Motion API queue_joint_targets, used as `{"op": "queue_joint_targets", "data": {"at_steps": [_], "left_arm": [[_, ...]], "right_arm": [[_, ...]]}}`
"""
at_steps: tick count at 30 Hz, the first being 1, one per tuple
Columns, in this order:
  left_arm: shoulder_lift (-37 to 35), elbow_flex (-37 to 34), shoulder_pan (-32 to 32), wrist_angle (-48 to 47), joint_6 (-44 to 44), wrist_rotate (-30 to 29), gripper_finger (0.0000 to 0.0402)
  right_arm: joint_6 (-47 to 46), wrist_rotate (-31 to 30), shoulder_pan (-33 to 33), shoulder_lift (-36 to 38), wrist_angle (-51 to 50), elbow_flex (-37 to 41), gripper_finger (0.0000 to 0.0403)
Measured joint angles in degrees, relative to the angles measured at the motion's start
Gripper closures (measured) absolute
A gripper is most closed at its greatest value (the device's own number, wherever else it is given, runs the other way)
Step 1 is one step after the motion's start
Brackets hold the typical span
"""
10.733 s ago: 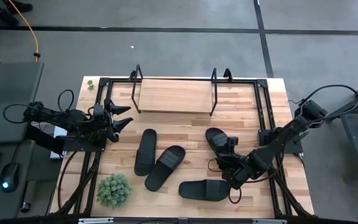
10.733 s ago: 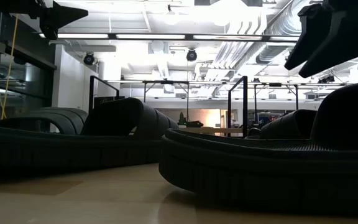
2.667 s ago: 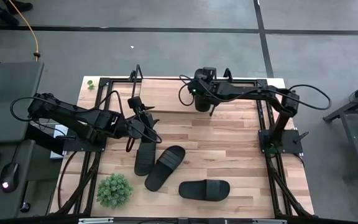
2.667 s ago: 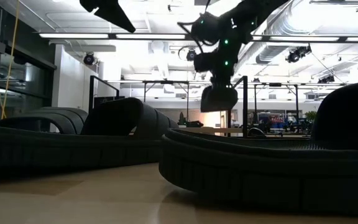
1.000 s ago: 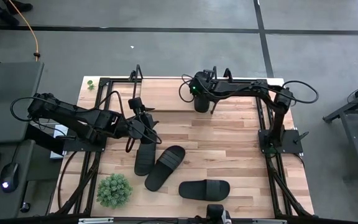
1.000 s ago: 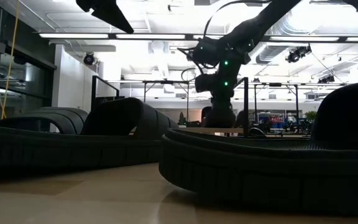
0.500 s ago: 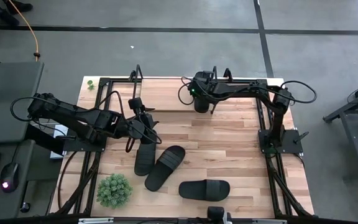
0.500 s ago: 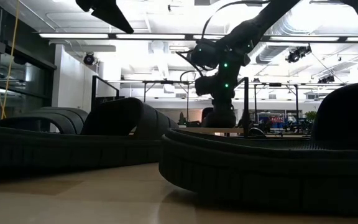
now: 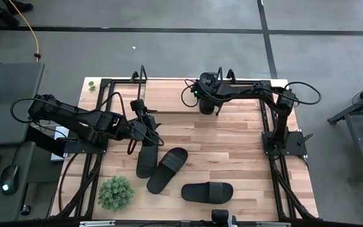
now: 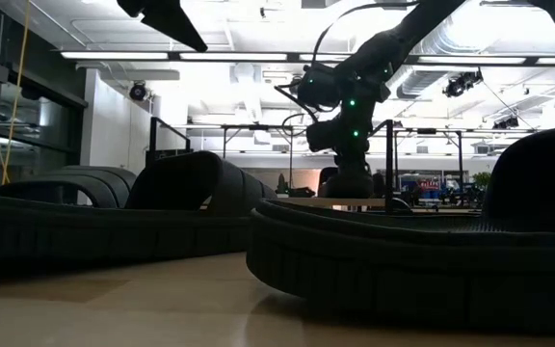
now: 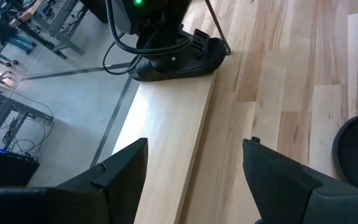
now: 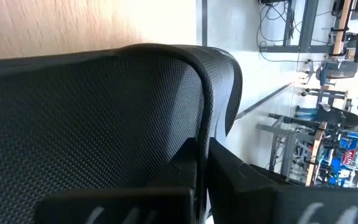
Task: Pick and place slides into the shelf
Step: Put the top right black slipper on the shelf
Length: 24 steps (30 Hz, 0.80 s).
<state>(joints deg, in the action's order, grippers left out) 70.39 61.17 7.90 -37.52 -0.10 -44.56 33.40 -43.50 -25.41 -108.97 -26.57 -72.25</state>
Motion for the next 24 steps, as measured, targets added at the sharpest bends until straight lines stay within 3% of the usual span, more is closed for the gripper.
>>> {"op": "queue_joint_targets", "data": {"at_steps": [24], "left_arm": [[0.0, 0.0, 0.0, 0.0, -0.2, 0.0, 0.0156]], "right_arm": [[2.5, -3.3, 0.3, 0.8, -2.0, 0.2, 0.0403]]}}
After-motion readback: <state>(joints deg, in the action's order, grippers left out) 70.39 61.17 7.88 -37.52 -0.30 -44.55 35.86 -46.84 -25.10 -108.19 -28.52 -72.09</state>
